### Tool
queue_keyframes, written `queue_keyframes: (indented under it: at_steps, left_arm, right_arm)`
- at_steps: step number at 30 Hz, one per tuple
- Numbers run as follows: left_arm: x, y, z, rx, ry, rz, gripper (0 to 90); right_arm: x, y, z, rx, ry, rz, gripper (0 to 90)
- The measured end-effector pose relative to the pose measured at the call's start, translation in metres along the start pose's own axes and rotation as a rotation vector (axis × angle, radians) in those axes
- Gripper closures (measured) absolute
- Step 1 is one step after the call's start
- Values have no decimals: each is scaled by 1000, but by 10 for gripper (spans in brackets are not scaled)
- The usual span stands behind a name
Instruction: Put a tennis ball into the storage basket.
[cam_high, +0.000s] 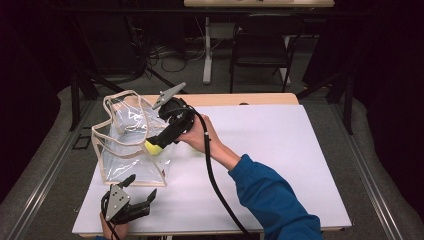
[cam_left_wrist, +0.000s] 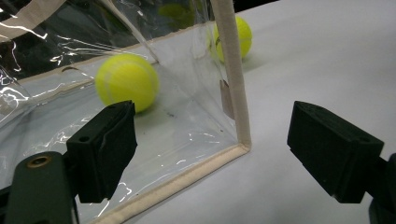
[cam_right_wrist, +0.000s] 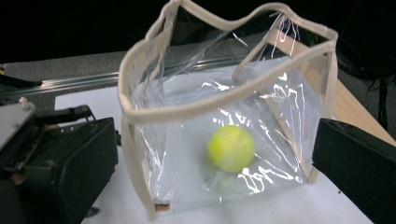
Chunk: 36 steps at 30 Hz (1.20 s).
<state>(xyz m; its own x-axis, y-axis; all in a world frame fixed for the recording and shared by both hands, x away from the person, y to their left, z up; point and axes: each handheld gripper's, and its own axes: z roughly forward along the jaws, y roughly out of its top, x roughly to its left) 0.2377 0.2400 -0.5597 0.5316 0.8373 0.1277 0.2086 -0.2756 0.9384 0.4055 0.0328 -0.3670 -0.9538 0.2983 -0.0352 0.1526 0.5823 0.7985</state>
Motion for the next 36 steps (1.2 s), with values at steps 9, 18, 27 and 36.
queue_keyframes:
  at_steps: [9, 18, 27, 36]
  left_arm:
    - [0, 0, 0, -7, 2, -2, 159]
    - [-1, 0, -1, -4, 4, 0, 160]
    - [0, 0, -1, -4, 4, -1, 159]
    - [-1, 0, 0, -3, 5, 3, 159]
  right_arm:
    - [1, -31, -7, 25, 9, 14, 0]
    - [2, -60, -10, 54, -1, 27, 0]
    - [-2, -87, -17, 62, -25, 52, 0]
    - [-2, -109, -23, 77, -53, 69, 0]
